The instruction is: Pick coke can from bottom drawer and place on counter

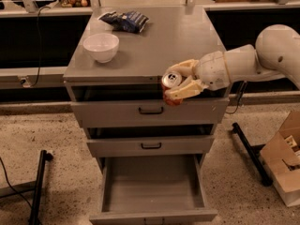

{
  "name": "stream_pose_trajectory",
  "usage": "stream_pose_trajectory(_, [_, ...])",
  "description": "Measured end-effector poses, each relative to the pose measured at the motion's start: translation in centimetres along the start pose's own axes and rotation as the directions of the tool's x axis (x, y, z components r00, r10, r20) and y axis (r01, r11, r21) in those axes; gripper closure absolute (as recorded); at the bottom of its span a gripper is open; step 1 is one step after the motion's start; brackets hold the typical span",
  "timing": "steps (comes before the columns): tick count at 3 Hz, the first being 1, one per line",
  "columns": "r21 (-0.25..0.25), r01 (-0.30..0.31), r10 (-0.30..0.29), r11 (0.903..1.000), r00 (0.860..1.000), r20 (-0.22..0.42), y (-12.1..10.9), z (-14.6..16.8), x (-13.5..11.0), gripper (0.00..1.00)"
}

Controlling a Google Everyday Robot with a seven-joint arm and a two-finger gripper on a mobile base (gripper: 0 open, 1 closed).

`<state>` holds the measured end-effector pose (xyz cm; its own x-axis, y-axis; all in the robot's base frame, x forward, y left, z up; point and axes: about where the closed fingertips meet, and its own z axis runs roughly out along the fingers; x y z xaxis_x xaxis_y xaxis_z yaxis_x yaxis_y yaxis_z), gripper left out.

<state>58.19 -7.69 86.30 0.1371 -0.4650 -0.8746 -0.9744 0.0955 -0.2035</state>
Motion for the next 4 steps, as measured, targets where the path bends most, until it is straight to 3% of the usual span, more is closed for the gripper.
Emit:
stream_pose_trajectory(1, [0.0, 0.0, 0.0, 1.0, 1.0, 0.0, 0.0, 0.0, 0.0, 1.0])
stream_pose_trajectory(3, [0.035, 0.068, -0.069, 0.9971, 0.998, 0.004, -3.6, -2.8, -4.7, 1.0])
stream_pose_trajectory(4, [0.086, -0.02, 0.014, 0.9961, 0.997, 0.07, -8.4, -4.0, -5.7, 1.0])
